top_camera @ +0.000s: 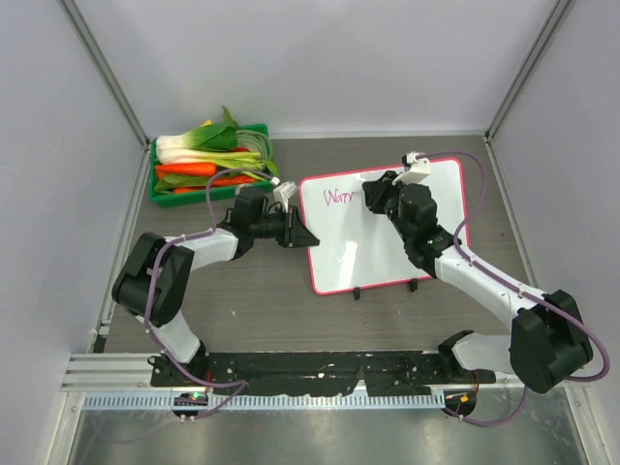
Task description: Write a sentence on the whiteboard
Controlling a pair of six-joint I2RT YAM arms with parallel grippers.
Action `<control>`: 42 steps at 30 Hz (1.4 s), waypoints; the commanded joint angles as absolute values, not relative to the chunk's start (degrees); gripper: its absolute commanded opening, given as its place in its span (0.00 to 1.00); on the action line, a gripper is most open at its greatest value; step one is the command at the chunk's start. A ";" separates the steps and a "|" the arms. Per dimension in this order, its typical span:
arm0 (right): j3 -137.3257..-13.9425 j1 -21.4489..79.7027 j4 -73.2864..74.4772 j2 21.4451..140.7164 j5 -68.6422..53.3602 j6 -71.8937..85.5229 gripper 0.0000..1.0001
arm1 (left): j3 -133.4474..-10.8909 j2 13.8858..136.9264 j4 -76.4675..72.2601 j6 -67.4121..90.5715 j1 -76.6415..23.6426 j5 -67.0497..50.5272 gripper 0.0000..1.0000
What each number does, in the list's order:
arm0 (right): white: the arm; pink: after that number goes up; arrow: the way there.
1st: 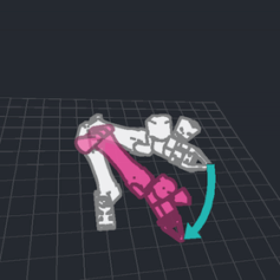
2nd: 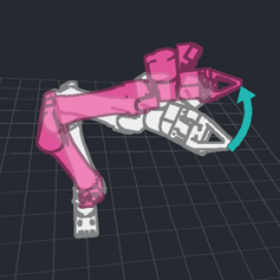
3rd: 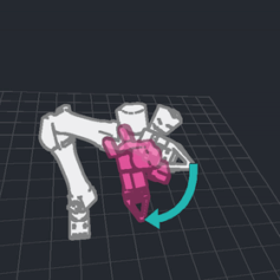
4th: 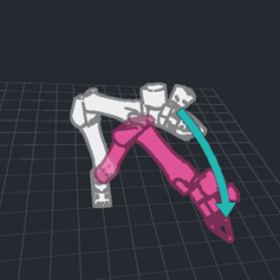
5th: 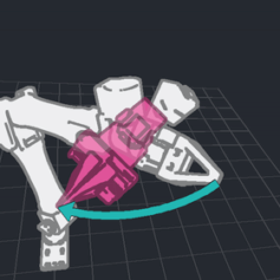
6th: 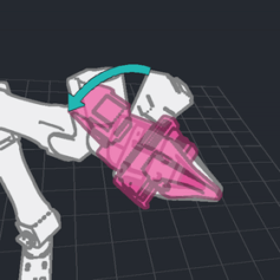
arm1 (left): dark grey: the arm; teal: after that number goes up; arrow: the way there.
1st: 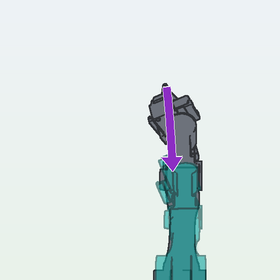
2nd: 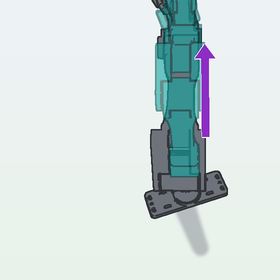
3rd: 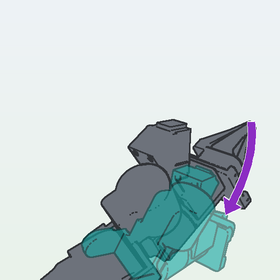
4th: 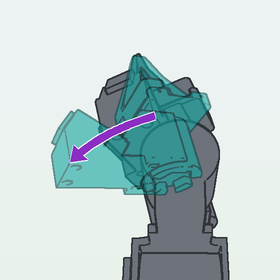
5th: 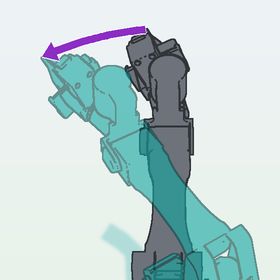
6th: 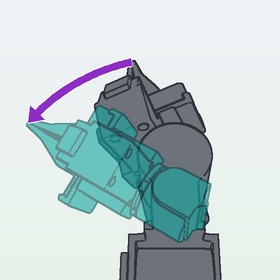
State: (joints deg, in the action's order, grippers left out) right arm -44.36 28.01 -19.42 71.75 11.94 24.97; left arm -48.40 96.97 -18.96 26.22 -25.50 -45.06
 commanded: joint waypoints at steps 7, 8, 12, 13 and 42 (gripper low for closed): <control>-43.24 27.69 -17.67 69.43 12.57 23.55 0.01 | -47.73 98.96 -14.24 18.90 -27.07 -41.31 0.00; -42.98 27.69 -17.49 69.26 12.13 23.55 0.01 | -47.72 98.88 -14.24 18.90 -27.07 -41.22 0.00; -41.75 27.69 -16.96 68.56 11.08 23.91 0.01 | -47.81 98.96 -14.24 18.90 -27.07 -41.22 0.00; -41.57 27.69 -16.96 68.38 10.90 23.99 0.01 | -47.73 98.88 -14.24 18.90 -27.07 -41.22 0.00; -45.53 27.07 -21.97 70.75 13.89 24.87 0.01 | -47.72 98.61 -13.89 18.46 -27.07 -40.96 0.00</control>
